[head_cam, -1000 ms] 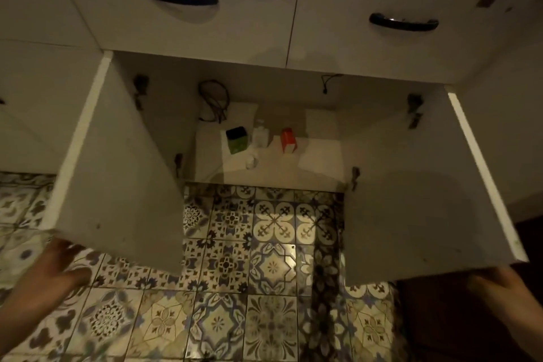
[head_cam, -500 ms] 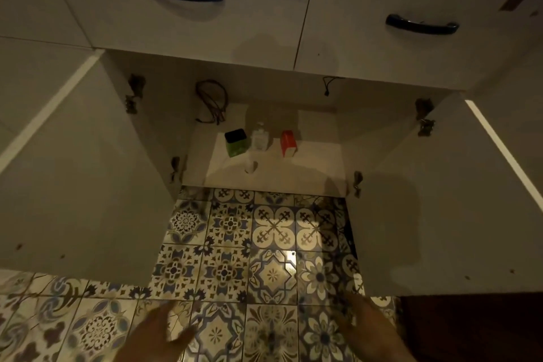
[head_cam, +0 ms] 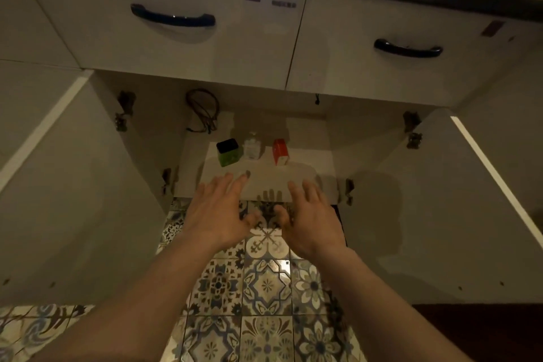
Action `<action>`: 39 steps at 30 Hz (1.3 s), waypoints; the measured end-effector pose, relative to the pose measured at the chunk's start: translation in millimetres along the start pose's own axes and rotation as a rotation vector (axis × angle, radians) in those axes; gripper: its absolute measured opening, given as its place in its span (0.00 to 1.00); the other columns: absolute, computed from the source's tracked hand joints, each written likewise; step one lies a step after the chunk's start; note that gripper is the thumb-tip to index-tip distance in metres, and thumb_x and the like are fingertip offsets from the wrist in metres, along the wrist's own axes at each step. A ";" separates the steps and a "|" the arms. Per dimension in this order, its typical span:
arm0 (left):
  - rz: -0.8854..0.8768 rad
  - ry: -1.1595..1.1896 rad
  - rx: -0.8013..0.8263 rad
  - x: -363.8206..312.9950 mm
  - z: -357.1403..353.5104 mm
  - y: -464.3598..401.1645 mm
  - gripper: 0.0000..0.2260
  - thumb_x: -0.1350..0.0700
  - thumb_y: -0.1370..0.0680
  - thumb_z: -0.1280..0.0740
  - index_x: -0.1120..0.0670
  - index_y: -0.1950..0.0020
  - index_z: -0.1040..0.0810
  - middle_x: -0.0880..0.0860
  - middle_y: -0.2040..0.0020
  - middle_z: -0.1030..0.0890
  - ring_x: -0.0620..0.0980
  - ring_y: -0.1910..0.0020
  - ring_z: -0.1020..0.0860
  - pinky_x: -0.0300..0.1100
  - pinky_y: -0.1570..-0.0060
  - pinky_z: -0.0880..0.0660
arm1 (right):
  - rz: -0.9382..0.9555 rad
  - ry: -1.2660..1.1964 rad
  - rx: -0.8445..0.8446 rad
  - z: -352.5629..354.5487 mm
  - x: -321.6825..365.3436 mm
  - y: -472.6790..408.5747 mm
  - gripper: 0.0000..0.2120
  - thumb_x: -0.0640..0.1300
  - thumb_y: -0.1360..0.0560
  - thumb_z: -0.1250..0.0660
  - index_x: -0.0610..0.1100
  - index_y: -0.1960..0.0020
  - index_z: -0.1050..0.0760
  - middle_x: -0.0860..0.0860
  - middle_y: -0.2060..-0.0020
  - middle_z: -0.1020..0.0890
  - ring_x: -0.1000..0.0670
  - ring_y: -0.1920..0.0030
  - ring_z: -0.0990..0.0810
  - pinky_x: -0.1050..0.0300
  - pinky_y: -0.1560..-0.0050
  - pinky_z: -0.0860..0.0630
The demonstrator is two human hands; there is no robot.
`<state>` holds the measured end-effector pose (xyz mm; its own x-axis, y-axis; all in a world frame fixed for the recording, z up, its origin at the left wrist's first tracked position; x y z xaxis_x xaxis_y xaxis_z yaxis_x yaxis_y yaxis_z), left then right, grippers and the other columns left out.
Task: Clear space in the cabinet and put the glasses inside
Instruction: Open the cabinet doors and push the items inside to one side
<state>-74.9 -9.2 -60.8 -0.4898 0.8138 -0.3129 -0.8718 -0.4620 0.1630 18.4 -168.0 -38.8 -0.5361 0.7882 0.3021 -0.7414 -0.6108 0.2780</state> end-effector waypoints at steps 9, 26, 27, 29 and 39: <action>0.022 0.028 0.111 40.2 -26.7 -19.9 0.39 0.32 0.24 0.43 0.44 0.20 0.59 0.50 0.19 0.57 0.53 0.21 0.56 0.52 0.25 0.58 | -0.040 0.005 0.056 -18.7 0.0 -31.4 0.33 0.63 0.18 0.50 0.51 0.18 0.51 0.47 0.18 0.50 0.45 0.19 0.55 0.45 0.21 0.49; 0.165 -0.087 0.110 124.7 -152.9 -160.8 0.40 0.29 0.26 0.43 0.44 0.20 0.55 0.52 0.19 0.49 0.55 0.22 0.48 0.54 0.25 0.47 | 0.063 0.036 0.199 -125.7 -73.3 -223.7 0.31 0.61 0.18 0.49 0.48 0.20 0.46 0.43 0.23 0.37 0.41 0.23 0.41 0.46 0.26 0.38; 0.181 -0.079 0.110 130.4 -163.2 -170.7 0.41 0.29 0.26 0.44 0.43 0.20 0.56 0.52 0.19 0.50 0.55 0.22 0.49 0.54 0.25 0.48 | 0.074 0.048 0.211 -134.6 -79.5 -240.7 0.31 0.61 0.18 0.50 0.49 0.19 0.47 0.44 0.21 0.39 0.42 0.22 0.43 0.47 0.25 0.40; 0.191 -0.097 0.107 139.2 -187.0 -192.0 0.41 0.28 0.27 0.46 0.42 0.20 0.58 0.50 0.19 0.53 0.54 0.21 0.51 0.53 0.26 0.53 | 0.083 0.065 0.257 -156.6 -89.5 -272.8 0.32 0.62 0.18 0.52 0.53 0.18 0.55 0.48 0.18 0.51 0.46 0.19 0.54 0.50 0.22 0.52; 0.174 -0.003 -0.044 187.4 -290.2 -334.9 0.39 0.37 0.24 0.37 0.45 0.20 0.53 0.52 0.20 0.45 0.54 0.23 0.43 0.50 0.27 0.42 | 0.112 -0.229 -0.036 -262.3 -99.1 -429.2 0.30 0.60 0.19 0.42 0.50 0.22 0.42 0.47 0.26 0.31 0.45 0.28 0.29 0.48 0.32 0.29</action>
<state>128.8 195.7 -445.6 -0.6332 0.7211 -0.2811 -0.7726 -0.6107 0.1736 283.8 35.8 -427.2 -0.5135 0.6756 0.5291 -0.6984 -0.6873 0.1997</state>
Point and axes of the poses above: each hand's wrist, its own y-axis away from the middle knuckle, its own z-axis out of the back of the hand, x = y × z, the point moved 4 cm from there along -y, towards the middle knuckle
